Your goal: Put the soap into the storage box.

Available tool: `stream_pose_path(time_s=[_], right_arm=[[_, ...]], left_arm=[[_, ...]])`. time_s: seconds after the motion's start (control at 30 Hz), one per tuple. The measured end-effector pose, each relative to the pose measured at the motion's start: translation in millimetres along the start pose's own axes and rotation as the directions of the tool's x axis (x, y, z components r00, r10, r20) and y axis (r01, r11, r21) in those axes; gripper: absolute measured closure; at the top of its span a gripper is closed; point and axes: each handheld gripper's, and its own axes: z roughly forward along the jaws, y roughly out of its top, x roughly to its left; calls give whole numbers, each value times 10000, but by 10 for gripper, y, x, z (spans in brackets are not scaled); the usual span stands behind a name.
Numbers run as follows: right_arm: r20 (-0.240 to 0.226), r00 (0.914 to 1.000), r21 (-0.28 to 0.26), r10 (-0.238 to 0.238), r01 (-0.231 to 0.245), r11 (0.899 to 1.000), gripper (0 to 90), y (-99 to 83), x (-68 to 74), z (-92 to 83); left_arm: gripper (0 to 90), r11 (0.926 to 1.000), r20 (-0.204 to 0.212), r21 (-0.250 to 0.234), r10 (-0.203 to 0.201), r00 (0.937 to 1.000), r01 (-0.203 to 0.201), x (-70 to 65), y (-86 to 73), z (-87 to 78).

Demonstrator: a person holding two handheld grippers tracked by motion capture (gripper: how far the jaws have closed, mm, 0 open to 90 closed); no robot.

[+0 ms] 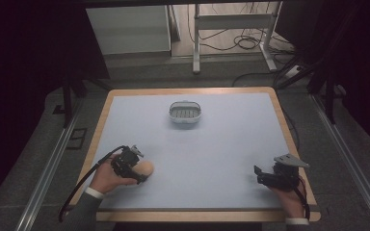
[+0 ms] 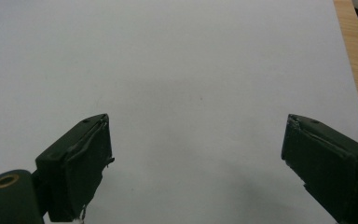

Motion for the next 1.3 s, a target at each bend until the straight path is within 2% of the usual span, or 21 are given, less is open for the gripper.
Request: stream_pose_path(time_s=[0.03, 0.3, 0.67, 0.77, 0.87, 1.3], right_arm=[[5, 10000, 5, -12, 12, 10000, 85, -1, 0, 1], [36, 10000, 4, -35, 35, 10000, 85, -1, -6, -2], [82, 10000, -85, 17, -16, 10000, 85, 4, -27, -23], [78, 10000, -71, 22, -22, 10000, 85, 3, -29, -22], [88, 10000, -75, 17, -17, 10000, 85, 1, -26, -17], [35, 10000, -101, 41, -41, 9999, 85, 7, -21, -22]], left_arm=[[315, 10000, 0, 0, 0, 10000, 0, 0, 0, 0], [323, 9999, -159, -90, 107, 9998, -108, -12, -2, -13], [324, 9990, -75, -370, 258, 9996, -261, -8, 77, -139], [324, 9984, 103, -473, 303, 9995, -298, -7, 113, -169], [324, 9974, 104, -595, 406, 9991, -399, -24, 150, -196], [324, 9974, 331, -405, 616, 9976, -602, -21, 288, -165]])
